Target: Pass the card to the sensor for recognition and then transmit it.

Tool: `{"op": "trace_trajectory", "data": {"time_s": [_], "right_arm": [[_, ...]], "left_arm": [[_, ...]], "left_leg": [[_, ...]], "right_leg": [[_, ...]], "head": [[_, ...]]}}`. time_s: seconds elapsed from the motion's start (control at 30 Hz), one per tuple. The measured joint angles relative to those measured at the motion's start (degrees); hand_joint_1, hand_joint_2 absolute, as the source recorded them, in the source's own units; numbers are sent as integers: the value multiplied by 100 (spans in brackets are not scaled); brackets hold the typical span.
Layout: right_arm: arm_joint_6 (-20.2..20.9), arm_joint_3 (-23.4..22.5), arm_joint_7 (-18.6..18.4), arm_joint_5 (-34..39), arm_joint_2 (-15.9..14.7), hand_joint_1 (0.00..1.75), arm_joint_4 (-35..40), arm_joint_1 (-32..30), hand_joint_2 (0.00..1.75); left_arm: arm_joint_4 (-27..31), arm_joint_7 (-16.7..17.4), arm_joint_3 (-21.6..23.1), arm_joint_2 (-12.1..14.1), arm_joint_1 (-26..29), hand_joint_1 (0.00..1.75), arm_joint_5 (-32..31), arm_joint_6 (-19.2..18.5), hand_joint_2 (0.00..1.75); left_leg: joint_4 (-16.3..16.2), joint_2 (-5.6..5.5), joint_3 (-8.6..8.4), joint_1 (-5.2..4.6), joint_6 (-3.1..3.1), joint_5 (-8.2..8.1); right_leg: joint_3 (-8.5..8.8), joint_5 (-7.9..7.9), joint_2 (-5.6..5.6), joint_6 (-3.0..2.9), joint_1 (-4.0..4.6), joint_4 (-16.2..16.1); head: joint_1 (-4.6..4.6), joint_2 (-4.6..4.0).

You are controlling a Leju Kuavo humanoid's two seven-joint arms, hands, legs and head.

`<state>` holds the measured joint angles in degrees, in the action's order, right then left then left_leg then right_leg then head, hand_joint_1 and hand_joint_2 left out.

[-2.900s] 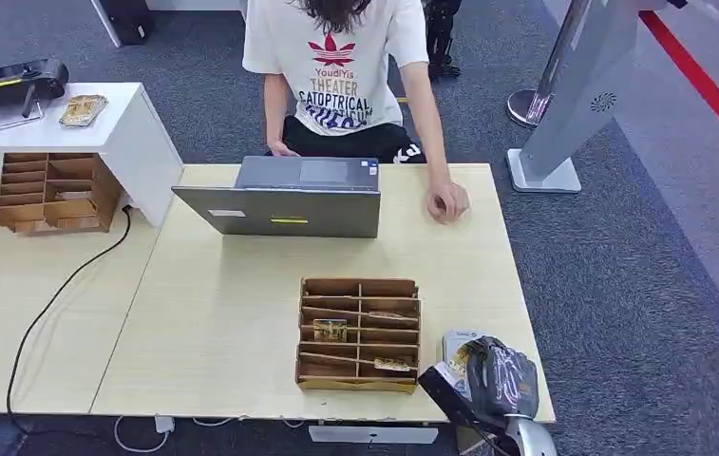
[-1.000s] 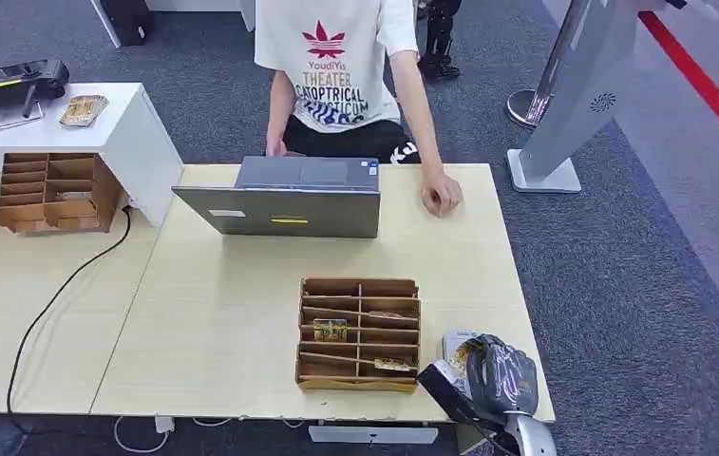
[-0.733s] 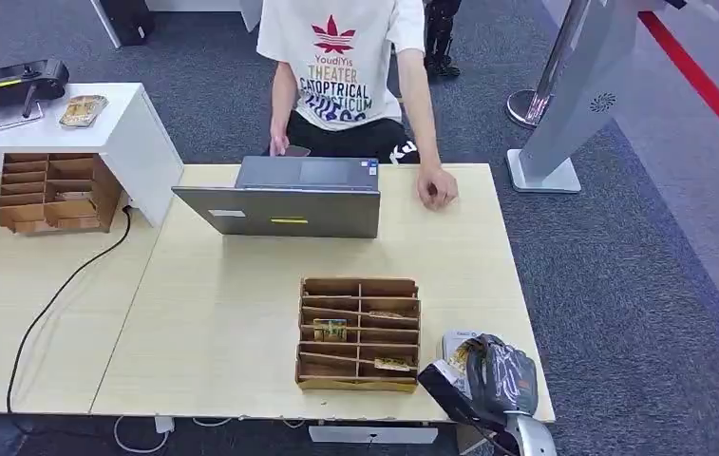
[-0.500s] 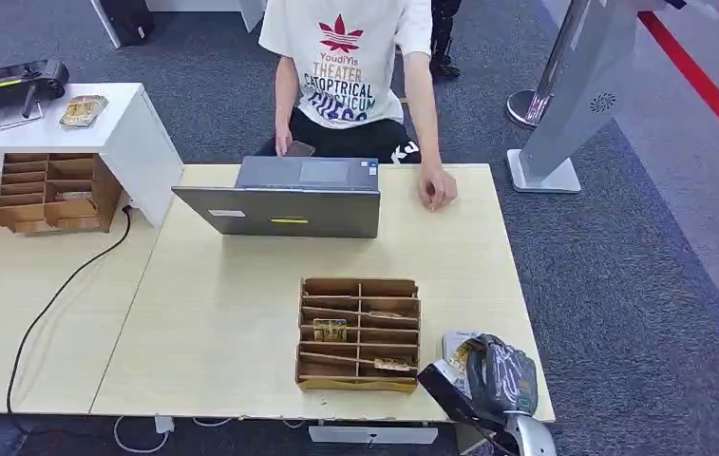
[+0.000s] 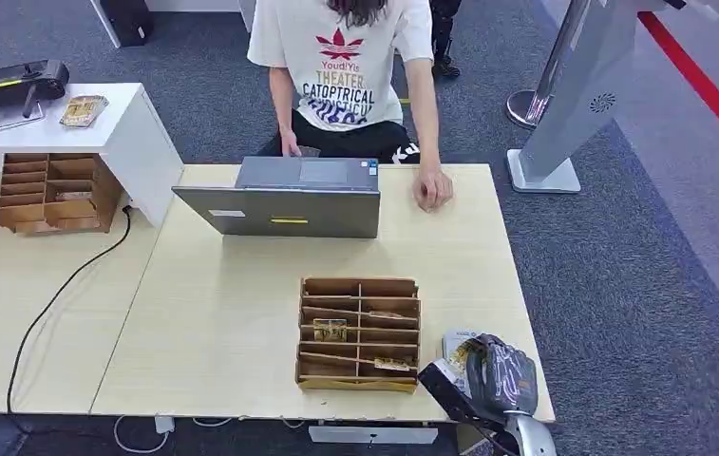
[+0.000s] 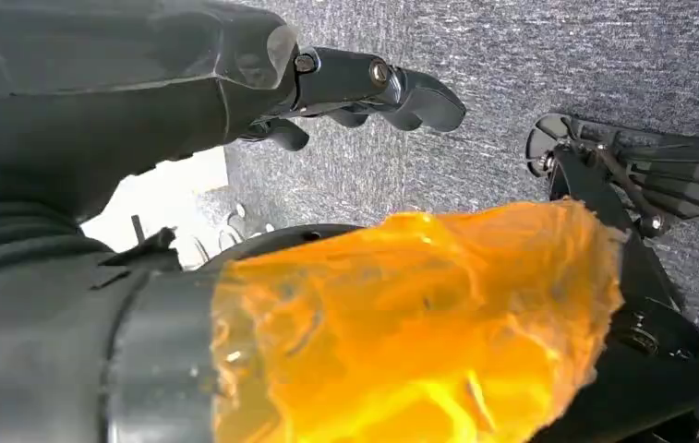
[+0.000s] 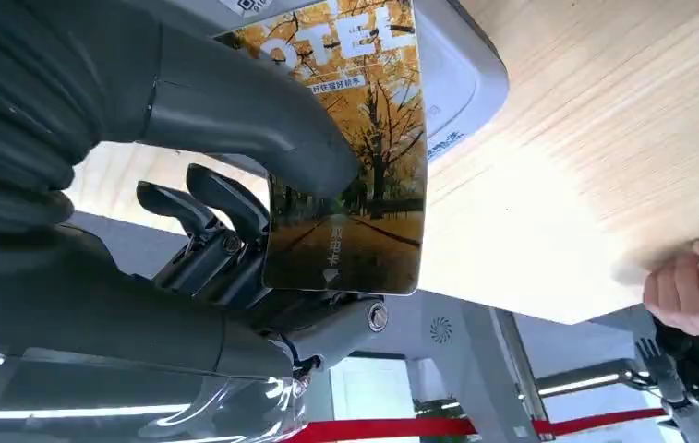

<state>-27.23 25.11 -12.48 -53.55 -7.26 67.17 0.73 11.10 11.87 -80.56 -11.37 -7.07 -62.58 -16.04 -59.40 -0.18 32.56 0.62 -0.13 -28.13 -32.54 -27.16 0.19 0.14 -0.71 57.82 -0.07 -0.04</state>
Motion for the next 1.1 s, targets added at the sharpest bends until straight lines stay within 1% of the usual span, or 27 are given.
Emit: {"op": "trace_trajectory", "data": {"time_s": [1.1], "right_arm": [[7,0,2,9,4,175,-61,20,175]], "left_arm": [[0,0,0,2,0,0,35,0,0]], "left_leg": [[0,6,-10,0,0,-1]], "right_leg": [[2,-1,1,1,0,-1]], "head": [[0,0]]}}
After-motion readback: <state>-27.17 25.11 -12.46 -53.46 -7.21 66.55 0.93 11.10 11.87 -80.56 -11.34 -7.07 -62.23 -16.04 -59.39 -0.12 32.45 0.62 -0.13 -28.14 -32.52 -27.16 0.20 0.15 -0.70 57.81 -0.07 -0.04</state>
